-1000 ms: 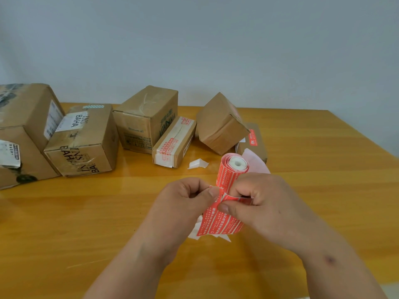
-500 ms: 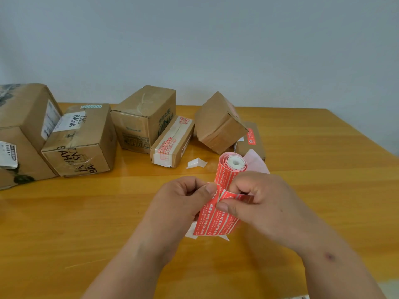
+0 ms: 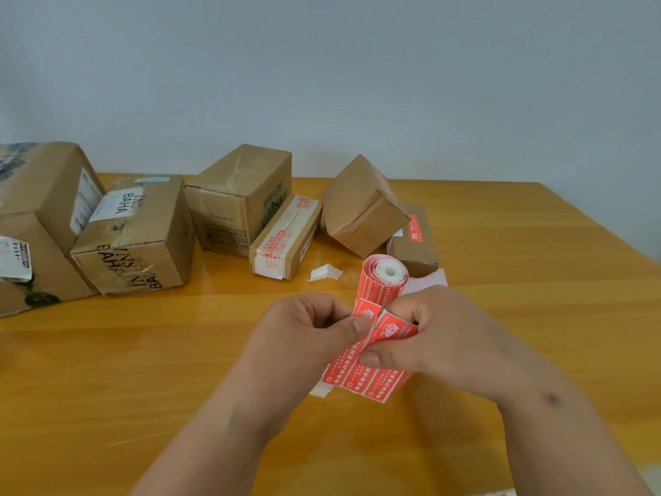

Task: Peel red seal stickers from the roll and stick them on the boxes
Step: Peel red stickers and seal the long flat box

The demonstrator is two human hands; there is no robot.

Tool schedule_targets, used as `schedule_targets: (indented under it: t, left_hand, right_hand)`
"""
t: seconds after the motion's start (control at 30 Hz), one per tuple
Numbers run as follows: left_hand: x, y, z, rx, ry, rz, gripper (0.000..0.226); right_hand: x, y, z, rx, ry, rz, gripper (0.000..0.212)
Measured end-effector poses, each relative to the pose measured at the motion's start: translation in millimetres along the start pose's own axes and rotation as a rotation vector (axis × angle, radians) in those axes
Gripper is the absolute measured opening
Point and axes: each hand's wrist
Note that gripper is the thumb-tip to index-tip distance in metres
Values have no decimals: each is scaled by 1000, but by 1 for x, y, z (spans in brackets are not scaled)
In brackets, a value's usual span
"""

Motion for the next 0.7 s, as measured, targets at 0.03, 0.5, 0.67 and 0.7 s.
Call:
schedule_targets:
  t: [0.03,0.5,0.67,0.7]
  left_hand:
    - [0,-1,0,7,-2,2,26]
    - [-1,-2,-4,78,52,36,32]
    - [1,2,-9,32,75,18,32]
    - [1,2,-9,32,73,17,32]
  right_hand:
    - [0,0,-1,-1,1,-5,21]
    - [5,-2,-7,162,103,16,20]
    - [5,-7,-5,84,24,-15,20]
    - [4,-7,-5,77,25,-18,21]
Point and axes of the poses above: each hand's wrist, its own x-axis away from the middle knuckle, its own z-axis out of the back of the hand, y = z × x, and after that the axes turned 9 degrees about -y, right-handed
